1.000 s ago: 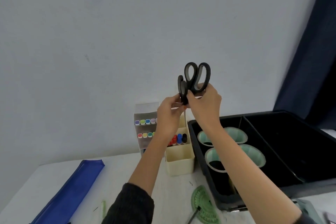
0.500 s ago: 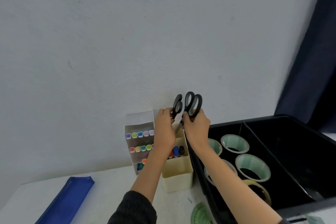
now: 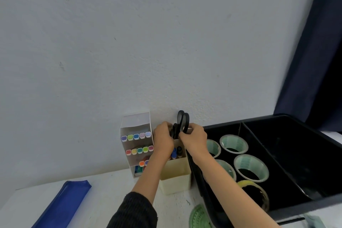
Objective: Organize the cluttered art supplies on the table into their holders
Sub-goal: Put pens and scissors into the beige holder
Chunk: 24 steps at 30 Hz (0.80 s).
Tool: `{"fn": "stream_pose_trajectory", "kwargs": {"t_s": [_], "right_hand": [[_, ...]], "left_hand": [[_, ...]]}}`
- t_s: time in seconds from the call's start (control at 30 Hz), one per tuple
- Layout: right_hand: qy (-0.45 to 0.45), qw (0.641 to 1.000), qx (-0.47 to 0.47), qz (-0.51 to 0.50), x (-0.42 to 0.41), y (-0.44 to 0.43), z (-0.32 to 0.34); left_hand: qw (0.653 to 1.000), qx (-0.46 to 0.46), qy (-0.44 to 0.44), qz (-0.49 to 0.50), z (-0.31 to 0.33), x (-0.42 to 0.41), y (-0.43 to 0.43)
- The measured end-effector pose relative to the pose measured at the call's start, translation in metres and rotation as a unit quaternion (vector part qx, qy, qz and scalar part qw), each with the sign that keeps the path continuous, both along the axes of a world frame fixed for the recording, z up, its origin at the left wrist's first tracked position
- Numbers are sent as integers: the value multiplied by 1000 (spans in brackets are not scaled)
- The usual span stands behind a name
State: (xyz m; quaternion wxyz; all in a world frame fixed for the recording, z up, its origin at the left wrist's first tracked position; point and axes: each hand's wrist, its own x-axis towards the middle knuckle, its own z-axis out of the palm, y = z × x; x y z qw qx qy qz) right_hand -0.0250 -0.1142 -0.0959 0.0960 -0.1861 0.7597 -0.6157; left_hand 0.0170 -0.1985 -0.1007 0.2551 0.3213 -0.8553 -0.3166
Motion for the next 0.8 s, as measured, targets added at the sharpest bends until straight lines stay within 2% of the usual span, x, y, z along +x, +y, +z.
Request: {"fn": "stream_pose_trajectory", "kwargs": {"t_s": [0.17,0.33,0.47,0.6,0.8], "right_hand": [[-51,998,-28,19,7,19,14],[-65,996,-61,-1,22,59,25],[-86,990,-88,69,44,105,39],[-111,977,-107,150,73,150,36],[-126,974,-88,163,100,197,10]], "left_hand": [[999,26,28,-15,16,11,14],[991,33,125,-40,33,49,49],[979,83,183,-39,33,90,88],[967,157,196,-44,19,127,130],[957,227,176,-26,-14,158,178]]}}
